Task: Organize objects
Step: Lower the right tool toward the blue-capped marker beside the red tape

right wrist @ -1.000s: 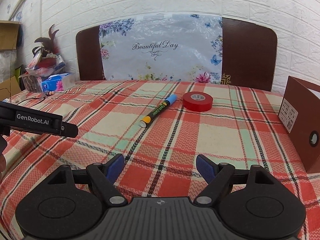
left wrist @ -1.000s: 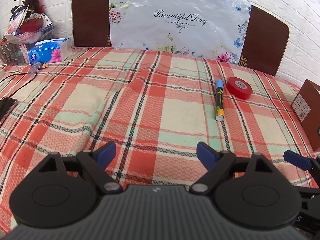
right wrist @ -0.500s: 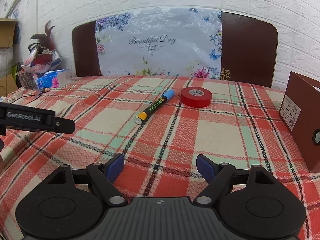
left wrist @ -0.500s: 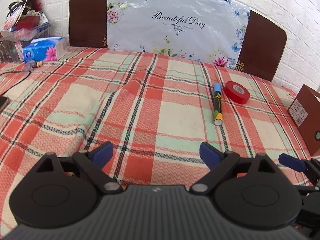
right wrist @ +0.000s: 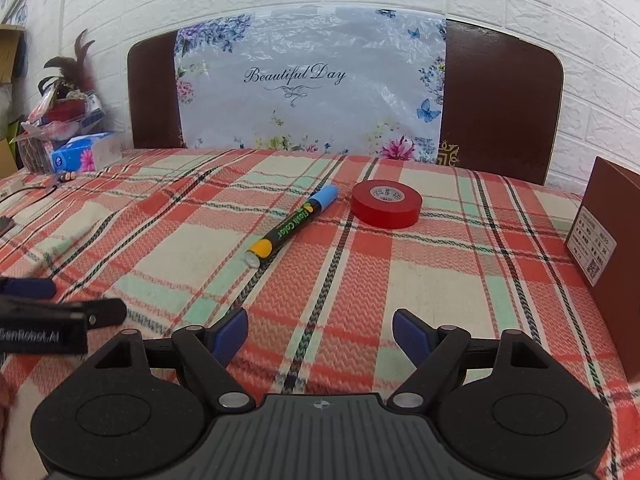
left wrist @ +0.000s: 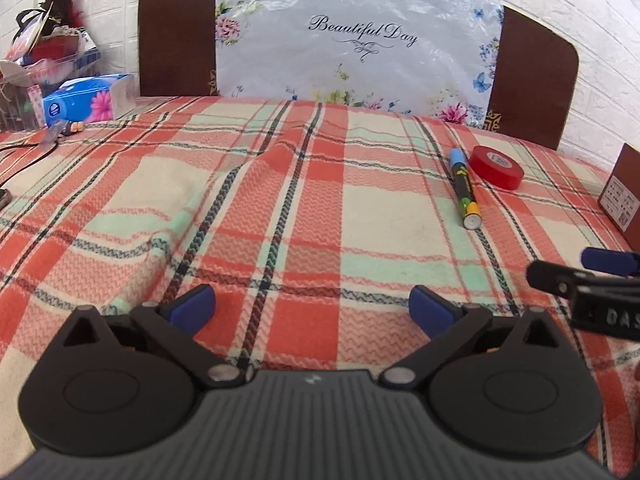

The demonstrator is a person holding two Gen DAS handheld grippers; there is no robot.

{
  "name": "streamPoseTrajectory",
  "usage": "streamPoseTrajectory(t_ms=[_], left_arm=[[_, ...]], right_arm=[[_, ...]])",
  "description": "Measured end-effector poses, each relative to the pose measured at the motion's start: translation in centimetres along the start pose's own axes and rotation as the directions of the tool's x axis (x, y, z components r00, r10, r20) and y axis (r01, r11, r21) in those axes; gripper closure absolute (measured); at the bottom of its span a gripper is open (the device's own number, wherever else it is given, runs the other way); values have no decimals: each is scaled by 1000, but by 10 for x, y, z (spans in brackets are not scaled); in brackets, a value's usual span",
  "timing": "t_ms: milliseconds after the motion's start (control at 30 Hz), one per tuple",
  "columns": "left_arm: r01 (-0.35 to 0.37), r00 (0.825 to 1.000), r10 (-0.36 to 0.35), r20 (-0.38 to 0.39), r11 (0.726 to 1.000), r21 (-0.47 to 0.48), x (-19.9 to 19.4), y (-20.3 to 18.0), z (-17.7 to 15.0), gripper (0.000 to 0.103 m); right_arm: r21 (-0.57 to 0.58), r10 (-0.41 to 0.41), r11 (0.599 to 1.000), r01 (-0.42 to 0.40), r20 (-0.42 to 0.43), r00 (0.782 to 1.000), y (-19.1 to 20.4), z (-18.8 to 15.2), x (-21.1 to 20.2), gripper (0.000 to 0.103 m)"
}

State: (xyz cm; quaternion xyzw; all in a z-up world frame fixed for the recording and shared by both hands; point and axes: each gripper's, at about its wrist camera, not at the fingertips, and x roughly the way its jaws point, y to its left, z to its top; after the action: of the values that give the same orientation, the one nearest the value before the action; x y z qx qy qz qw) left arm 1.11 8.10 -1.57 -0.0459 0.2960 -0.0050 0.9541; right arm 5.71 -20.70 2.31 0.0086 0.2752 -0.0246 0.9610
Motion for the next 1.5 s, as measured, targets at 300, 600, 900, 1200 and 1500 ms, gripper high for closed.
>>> streamPoseTrajectory(t_ms=[300, 600, 900, 1200, 1500], left_arm=[[4, 1000, -4, -12, 1000, -12, 5, -3, 4, 0], [7, 997, 14, 80, 968, -252, 86, 7, 68, 1], [27, 997, -11, 74, 976, -214, 89, 3, 66, 0], [48, 996, -29, 83, 971, -234, 88, 6, 65, 0], [2, 999, 10, 53, 971, -238, 77, 13, 61, 6]], right_arm=[[48, 19, 999, -18, -12, 1000, -7, -6, 10, 22], [123, -38, 992, 34, 32, 999, -62, 27, 57, 19], [225, 100, 967, -117, 86, 991, -77, 26, 59, 17], [241, 20, 970, -37, 74, 997, -74, 31, 56, 19], [149, 81, 986, -75, -32, 996, -25, 52, 92, 46]])
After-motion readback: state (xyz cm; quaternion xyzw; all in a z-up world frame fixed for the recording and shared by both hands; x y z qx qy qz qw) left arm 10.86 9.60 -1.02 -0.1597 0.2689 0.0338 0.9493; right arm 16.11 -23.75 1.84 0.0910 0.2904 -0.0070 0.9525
